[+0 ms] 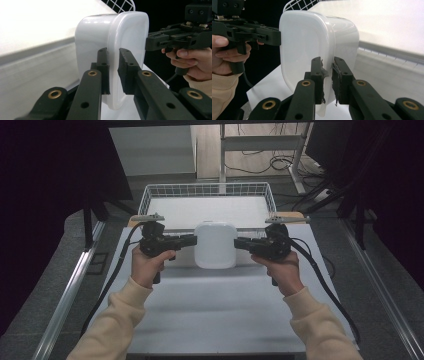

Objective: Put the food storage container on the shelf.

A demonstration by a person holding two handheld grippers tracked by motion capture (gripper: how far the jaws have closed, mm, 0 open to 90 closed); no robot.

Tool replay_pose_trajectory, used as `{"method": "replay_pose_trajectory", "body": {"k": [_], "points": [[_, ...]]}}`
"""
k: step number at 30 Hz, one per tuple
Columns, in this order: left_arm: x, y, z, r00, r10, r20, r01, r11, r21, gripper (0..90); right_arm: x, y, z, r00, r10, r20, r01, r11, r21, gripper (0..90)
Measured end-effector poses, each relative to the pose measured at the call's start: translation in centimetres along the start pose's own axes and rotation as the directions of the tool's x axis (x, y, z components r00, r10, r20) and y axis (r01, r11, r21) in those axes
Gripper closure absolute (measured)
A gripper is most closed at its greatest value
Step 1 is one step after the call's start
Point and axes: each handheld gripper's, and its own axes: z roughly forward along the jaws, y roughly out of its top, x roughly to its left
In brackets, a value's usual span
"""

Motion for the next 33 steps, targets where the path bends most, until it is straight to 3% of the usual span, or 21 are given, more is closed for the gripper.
{"method": "replay_pose_trajectory", "body": {"k": [19, 28, 33], "points": [[0.4, 4.6, -0.6, 0.9997, 0.022, -0.004, -0.022, 0.9997, -0.014, 80.2, -0.6, 4.5, 0.1, 0.9998, -0.019, -0.006, 0.019, 1.000, -0.022, 79.6], [1.3, 6.5, -0.3, 1.0000, 0.006, 0.002, -0.006, 0.9999, -0.011, 80.3, -1.3, 6.5, 0.6, 1.0000, -0.008, 0.001, 0.009, 1.000, -0.010, 79.4], [2.3, 7.6, 0.0, 0.9995, -0.026, 0.017, 0.026, 0.9996, -0.013, 80.4, -1.9, 7.8, 1.0, 1.0000, 0.005, -0.003, -0.005, 1.000, -0.004, 79.4]]}}
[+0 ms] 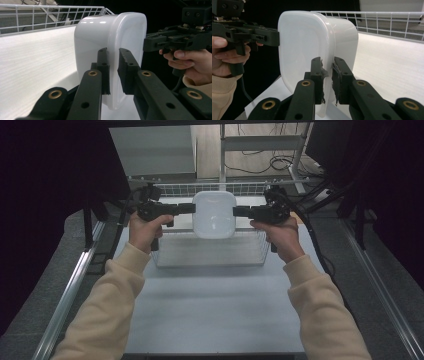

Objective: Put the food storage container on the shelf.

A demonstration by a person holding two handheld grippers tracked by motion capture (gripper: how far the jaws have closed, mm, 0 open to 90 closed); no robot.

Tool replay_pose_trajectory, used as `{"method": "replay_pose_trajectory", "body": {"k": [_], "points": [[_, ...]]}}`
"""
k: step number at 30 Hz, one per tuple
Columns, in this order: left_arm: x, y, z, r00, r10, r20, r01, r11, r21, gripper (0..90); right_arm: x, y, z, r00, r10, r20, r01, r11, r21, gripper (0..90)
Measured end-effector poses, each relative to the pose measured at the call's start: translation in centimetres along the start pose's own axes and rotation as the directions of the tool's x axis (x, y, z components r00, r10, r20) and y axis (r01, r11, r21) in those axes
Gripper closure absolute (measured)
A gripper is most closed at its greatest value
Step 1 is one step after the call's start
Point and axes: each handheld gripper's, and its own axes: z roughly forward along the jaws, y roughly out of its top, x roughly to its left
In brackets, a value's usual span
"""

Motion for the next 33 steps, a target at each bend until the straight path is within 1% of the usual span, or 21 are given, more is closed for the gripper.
{"method": "replay_pose_trajectory", "body": {"k": [1, 5, 9, 11, 12, 13, 14, 15, 17, 19, 20, 21, 22, 23, 24, 25, 26, 27, 28, 29, 33], "points": [[0.2, 0.3, 0.1, 0.9999, -0.011, 0.001, 0.011, 0.9999, 0.002, 80.4, -0.1, 0.4, 0.1, 1.0000, 0.004, 0.002, -0.004, 1.000, 0.004, 79.4], [0.9, 1.1, 0.2, 0.9996, -0.027, 0.000, 0.027, 0.9996, 0.010, 80.3, -0.5, 1.5, 0.7, 0.9998, 0.018, 0.011, -0.018, 1.000, 0.017, 79.3], [1.5, 1.4, 0.5, 0.9991, -0.042, 0.000, 0.042, 0.9989, 0.021, 80.3, -0.9, 1.7, 1.2, 0.9994, 0.030, 0.014, -0.031, 0.999, 0.027, 79.2], [2.1, 1.6, 0.8, 0.9981, -0.060, 0.007, 0.060, 0.9979, 0.026, 80.3, -1.3, 1.9, 1.5, 0.9990, 0.043, 0.014, -0.043, 0.998, 0.035, 79.2], [2.6, 1.7, 1.0, 0.9966, -0.081, 0.016, 0.080, 0.9965, 0.023, 80.3, -1.7, 2.1, 1.7, 0.9975, 0.070, 0.000, -0.070, 0.997, 0.031, 79.3], [2.6, 1.7, 1.0, 0.9966, -0.081, 0.016, 0.080, 0.9965, 0.023, 80.3, -1.7, 2.1, 1.7, 0.9975, 0.070, 0.000, -0.070, 0.997, 0.031, 79.3], [3.2, 2.0, 1.2, 0.9948, -0.098, 0.027, 0.097, 0.9949, 0.026, 80.2, -2.1, 2.4, 2.0, 0.9964, 0.085, -0.002, -0.085, 0.996, 0.032, 79.3], [3.2, 2.0, 1.2, 0.9948, -0.098, 0.027, 0.097, 0.9949, 0.026, 80.3, -2.1, 2.4, 2.0, 0.9964, 0.085, -0.002, -0.085, 0.996, 0.032, 79.3], [3.8, 2.4, 1.5, 0.9920, -0.122, 0.029, 0.121, 0.9920, 0.035, 80.2, -2.4, 2.9, 2.2, 0.9952, 0.097, 0.001, -0.097, 0.994, 0.041, 79.0], [4.3, 2.8, 1.7, 0.9871, -0.157, 0.033, 0.155, 0.9867, 0.047, 80.1, -2.7, 3.6, 2.7, 0.9926, 0.121, 0.007, -0.121, 0.991, 0.064, 78.1], [4.7, 3.0, 1.8, 0.9838, -0.175, 0.040, 0.172, 0.9835, 0.055, 80.1, -2.9, 3.9, 2.9, 0.9911, 0.133, 0.009, -0.133, 0.988, 0.074, 77.5], [5.1, 3.2, 2.0, 0.9785, -0.200, 0.053, 0.196, 0.9786, 0.063, 80.1, -2.9, 3.9, 2.9, 0.9911, 0.133, 0.009, -0.133, 0.988, 0.074, 77.5], [5.6, 3.3, 2.1, 0.9704, -0.230, 0.073, 0.225, 0.9717, 0.071, 80.2, -3.1, 4.1, 3.0, 0.9890, 0.148, 0.011, -0.148, 0.985, 0.084, 77.0], [6.5, 3.5, 2.4, 0.9545, -0.282, 0.098, 0.274, 0.9582, 0.080, 80.7, -3.6, 4.5, 3.4, 0.9839, 0.178, 0.017, -0.178, 0.979, 0.099, 75.9], [6.8, 3.7, 2.6, 0.9479, -0.301, 0.104, 0.293, 0.9522, 0.085, 80.7, -3.8, 4.6, 3.6, 0.9808, 0.195, 0.016, -0.195, 0.975, 0.108, 75.1], [6.8, 3.7, 2.6, 0.9479, -0.301, 0.104, 0.293, 0.9522, 0.085, 80.5, -3.8, 4.6, 3.6, 0.9808, 0.195, 0.016, -0.195, 0.975, 0.108, 75.1], [7.1, 3.8, 2.7, 0.9415, -0.319, 0.108, 0.310, 0.9461, 0.092, 80.5, -4.0, 4.7, 3.9, 0.9784, 0.206, 0.020, -0.207, 0.972, 0.115, 73.9], [7.6, 3.9, 3.1, 0.9304, -0.350, 0.109, 0.341, 0.9354, 0.095, 79.5, -4.5, 4.9, 4.4, 0.9719, 0.234, 0.029, -0.236, 0.963, 0.128, 72.4], [7.9, 3.9, 3.3, 0.9264, -0.361, 0.109, 0.351, 0.9314, 0.095, 78.9, -4.6, 4.9, 4.6, 0.9696, 0.243, 0.031, -0.245, 0.961, 0.130, 71.9], [7.9, 3.9, 3.3, 0.9264, -0.361, 0.109, 0.351, 0.9314, 0.095, 78.3, -4.6, 4.9, 4.6, 0.9696, 0.243, 0.031, -0.245, 0.961, 0.130, 71.9], [9.1, 3.9, 3.9, 0.9055, -0.409, 0.114, 0.398, 0.9115, 0.102, 77.0, -5.5, 5.0, 5.3, 0.9558, 0.293, 0.028, -0.294, 0.947, 0.133, 70.1]]}}
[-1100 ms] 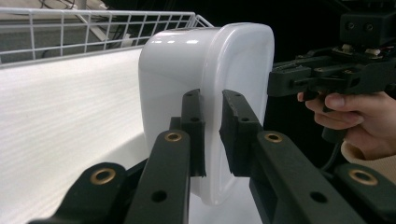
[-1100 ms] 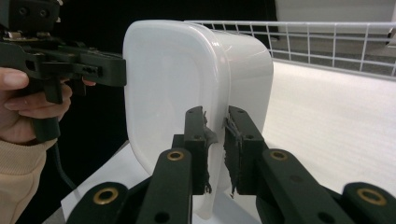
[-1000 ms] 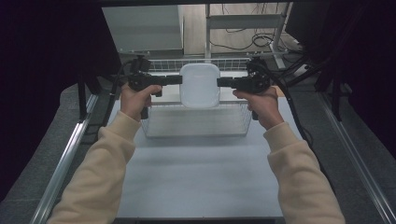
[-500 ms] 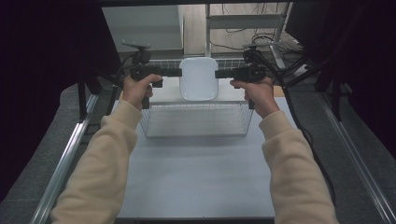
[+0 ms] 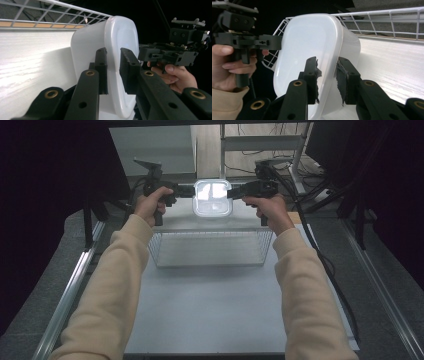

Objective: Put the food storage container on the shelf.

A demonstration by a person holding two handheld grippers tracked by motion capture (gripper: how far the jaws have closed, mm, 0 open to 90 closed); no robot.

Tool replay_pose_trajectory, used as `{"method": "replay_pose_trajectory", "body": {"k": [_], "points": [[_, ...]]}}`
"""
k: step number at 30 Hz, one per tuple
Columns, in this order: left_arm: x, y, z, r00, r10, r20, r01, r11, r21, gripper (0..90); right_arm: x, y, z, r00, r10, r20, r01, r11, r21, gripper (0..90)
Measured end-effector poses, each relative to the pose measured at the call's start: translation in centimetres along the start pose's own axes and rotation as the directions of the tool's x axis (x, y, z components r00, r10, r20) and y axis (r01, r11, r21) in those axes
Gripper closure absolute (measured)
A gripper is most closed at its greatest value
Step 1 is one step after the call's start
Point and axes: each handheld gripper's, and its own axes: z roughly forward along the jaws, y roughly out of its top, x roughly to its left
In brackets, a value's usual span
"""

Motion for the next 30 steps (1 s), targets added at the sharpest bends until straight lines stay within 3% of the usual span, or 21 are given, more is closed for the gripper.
{"method": "replay_pose_trajectory", "body": {"k": [5, 7, 10, 18, 20, 22, 23, 25, 26, 29, 30], "points": [[0.8, 0.2, 0.4, 0.9997, -0.024, 0.008, 0.024, 0.9997, -0.009, 75.4, -0.9, 0.2, 0.5, 0.9987, 0.049, -0.015, -0.049, 0.999, -0.002, 68.5], [1.1, 0.3, 0.6, 0.9993, -0.038, 0.001, 0.038, 0.9992, -0.012, 74.3, -1.3, 0.2, 0.9, 0.9954, 0.091, -0.030, -0.091, 0.996, -0.014, 68.0], [1.2, 0.3, 0.8, 0.9989, -0.046, -0.010, 0.046, 0.9989, -0.010, 73.4, -1.6, 0.2, 1.1, 0.9932, 0.111, -0.035, -0.112, 0.994, -0.016, 67.3], [1.6, 0.1, 1.0, 0.9989, -0.045, -0.013, 0.045, 0.9988, -0.021, 69.5, -1.7, 0.0, 1.4, 0.9941, 0.107, -0.019, -0.108, 0.993, -0.041, 67.2], [1.3, 0.0, 1.0, 0.9994, -0.027, -0.024, 0.026, 0.9993, -0.028, 67.5, -1.6, 0.0, 1.3, 0.9943, 0.105, -0.018, -0.106, 0.993, -0.043, 66.5], [0.9, -0.1, 0.7, 0.9990, -0.007, -0.045, 0.005, 0.9985, -0.055, 58.4, -1.4, -0.2, 1.3, 0.9957, 0.093, -0.007, -0.093, 0.994, -0.057, 55.6], [0.7, -0.1, 0.5, 0.9982, 0.007, -0.060, -0.011, 0.9977, -0.067, 52.2, -1.0, -0.3, 1.1, 0.9980, 0.061, 0.016, -0.060, 0.996, -0.072, 51.7], [0.0, -0.3, -0.1, 0.9936, 0.046, -0.103, -0.055, 0.9947, -0.087, 48.5, -0.7, -0.4, 0.8, 0.9989, 0.029, 0.038, -0.025, 0.996, -0.084, 48.4], [0.0, -0.3, -0.1, 0.9936, 0.046, -0.103, -0.055, 0.9947, -0.087, 47.8, -0.7, -0.4, 0.8, 0.9989, 0.029, 0.038, -0.025, 0.996, -0.084, 48.4], [-0.9, -0.9, -0.9, 0.9779, 0.120, -0.171, -0.135, 0.9880, -0.076, 44.7, -0.3, -0.9, -0.1, 0.9967, -0.038, 0.071, 0.046, 0.993, -0.109, 42.5], [-1.1, -1.1, -1.1, 0.9746, 0.132, -0.181, -0.148, 0.9857, -0.080, 44.7, -0.3, -0.9, -0.1, 0.9967, -0.038, 0.071, 0.046, 0.993, -0.109, 42.5]]}}
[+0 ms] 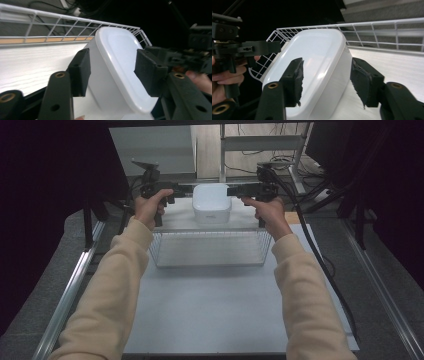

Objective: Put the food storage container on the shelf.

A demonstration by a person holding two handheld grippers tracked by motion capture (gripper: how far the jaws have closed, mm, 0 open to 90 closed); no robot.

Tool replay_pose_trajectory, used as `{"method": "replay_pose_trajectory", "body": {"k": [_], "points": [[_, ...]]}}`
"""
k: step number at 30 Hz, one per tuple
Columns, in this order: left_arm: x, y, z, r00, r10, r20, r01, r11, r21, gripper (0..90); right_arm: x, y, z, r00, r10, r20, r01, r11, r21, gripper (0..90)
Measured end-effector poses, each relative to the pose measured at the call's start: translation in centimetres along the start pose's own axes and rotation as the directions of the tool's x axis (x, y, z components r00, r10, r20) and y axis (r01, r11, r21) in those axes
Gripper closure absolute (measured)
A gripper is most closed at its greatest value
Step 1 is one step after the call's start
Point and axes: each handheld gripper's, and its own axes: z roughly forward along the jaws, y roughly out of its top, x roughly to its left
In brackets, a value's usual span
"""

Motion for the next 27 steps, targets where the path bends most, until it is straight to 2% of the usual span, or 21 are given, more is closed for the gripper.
{"method": "replay_pose_trajectory", "body": {"k": [3, 6, 7, 8, 10, 11, 12, 13, 14, 15, 16, 17, 18, 19, 20, 21, 22, 24, 25, 26, 27], "points": [[-0.7, -0.6, -0.7, 0.9978, 0.053, -0.040, -0.053, 0.9986, -0.002, 42.1, 0.2, -0.5, -0.9, 0.9990, -0.044, -0.002, 0.044, 0.999, -0.018, 40.2], [-1.3, -1.5, -1.4, 0.9959, 0.078, -0.046, -0.078, 0.9969, -0.005, 38.7, 0.4, -1.5, -2.1, 0.9945, -0.104, -0.015, 0.103, 0.994, -0.038, 38.1], [-1.5, -1.8, -1.6, 0.9946, 0.089, -0.053, -0.089, 0.9960, -0.005, 38.7, 0.4, -1.5, -2.1, 0.9945, -0.104, -0.015, 0.103, 0.994, -0.038, 38.1], [-1.8, -2.2, -2.0, 0.9908, 0.118, -0.066, -0.118, 0.9930, 0.004, 37.8, 0.5, -1.7, -2.3, 0.9934, -0.114, -0.017, 0.113, 0.993, -0.041, 37.8], [-2.3, -3.1, -2.7, 0.9855, 0.150, -0.079, -0.151, 0.9886, 0.001, 35.7, 0.7, -2.4, -3.2, 0.9882, -0.152, -0.020, 0.151, 0.987, -0.051, 37.2], [-2.6, -3.6, -3.1, 0.9822, 0.169, -0.083, -0.169, 0.9856, 0.000, 34.2, 1.0, -3.1, -4.1, 0.9822, -0.187, -0.022, 0.185, 0.981, -0.062, 36.5], [-2.9, -4.1, -3.5, 0.9783, 0.188, -0.088, -0.189, 0.9820, -0.002, 34.2, 1.0, -3.1, -4.1, 0.9822, -0.187, -0.022, 0.185, 0.981, -0.062, 36.5], [-3.4, -5.2, -4.3, 0.9697, 0.223, -0.099, -0.225, 0.9743, -0.007, 32.9, 1.2, -4.0, -5.2, 0.9755, -0.219, -0.022, 0.217, 0.974, -0.073, 36.0], [-3.4, -5.2, -4.3, 0.9697, 0.223, -0.099, -0.225, 0.9743, -0.007, 32.5, 1.2, -4.0, -5.2, 0.9755, -0.219, -0.022, 0.217, 0.974, -0.073, 36.0], [-3.8, -6.7, -5.1, 0.9587, 0.263, -0.109, -0.265, 0.9641, -0.010, 31.8, 1.3, -5.2, -6.3, 0.9665, -0.257, -0.007, 0.255, 0.963, -0.081, 35.5], [-3.8, -6.7, -5.1, 0.9587, 0.263, -0.109, -0.265, 0.9641, -0.010, 31.7, 1.3, -5.2, -6.3, 0.9665, -0.257, -0.007, 0.255, 0.963, -0.081, 35.5], [-4.0, -7.8, -5.6, 0.9507, 0.287, -0.117, -0.290, 0.9569, -0.008, 31.1, 1.3, -6.5, -7.3, 0.9578, -0.287, -0.003, 0.286, 0.954, -0.087, 34.7], [-4.2, -9.7, -6.2, 0.9409, 0.318, -0.117, -0.320, 0.9475, 0.003, 30.6, 1.3, -7.3, -7.7, 0.9546, -0.298, -0.003, 0.297, 0.951, -0.091, 34.3], [-4.2, -9.7, -6.2, 0.9409, 0.318, -0.117, -0.320, 0.9475, 0.003, 30.2, 1.3, -8.1, -8.2, 0.9520, -0.306, 0.003, 0.305, 0.948, -0.086, 33.6], [-4.2, -10.7, -6.5, 0.9360, 0.329, -0.125, -0.332, 0.9433, -0.001, 30.2, 1.3, -8.1, -8.2, 0.9520, -0.306, 0.003, 0.305, 0.948, -0.086, 33.6], [-4.1, -12.3, -6.7, 0.9271, 0.349, -0.136, -0.352, 0.9361, 0.008, 30.1, 1.2, -9.9, -9.0, 0.9444, -0.329, 0.011, 0.328, 0.941, -0.081, 32.8], [-4.1, -12.3, -6.7, 0.9271, 0.349, -0.136, -0.352, 0.9361, 0.008, 30.0, 1.2, -9.9, -9.0, 0.9444, -0.329, 0.011, 0.328, 0.941, -0.081, 32.8], [-3.6, -14.4, -6.9, 0.9295, 0.347, -0.124, -0.349, 0.9371, 0.011, 29.9, 1.1, -11.6, -9.6, 0.9393, -0.343, 0.019, 0.343, 0.936, -0.077, 32.1], [-3.2, -16.1, -6.8, 0.9300, 0.347, -0.120, -0.347, 0.9375, 0.024, 29.4, 1.0, -13.4, -10.0, 0.9316, -0.363, 0.021, 0.363, 0.929, -0.071, 31.2], [-3.2, -16.1, -6.8, 0.9300, 0.347, -0.120, -0.347, 0.9375, 0.024, 29.4, 1.0, -13.4, -10.0, 0.9316, -0.363, 0.021, 0.363, 0.929, -0.071, 31.2], [-3.0, -17.0, -6.8, 0.9290, 0.349, -0.123, -0.348, 0.9371, 0.031, 29.4, 1.0, -14.2, -10.1, 0.9294, -0.368, 0.022, 0.369, 0.927, -0.068, 30.9]]}}
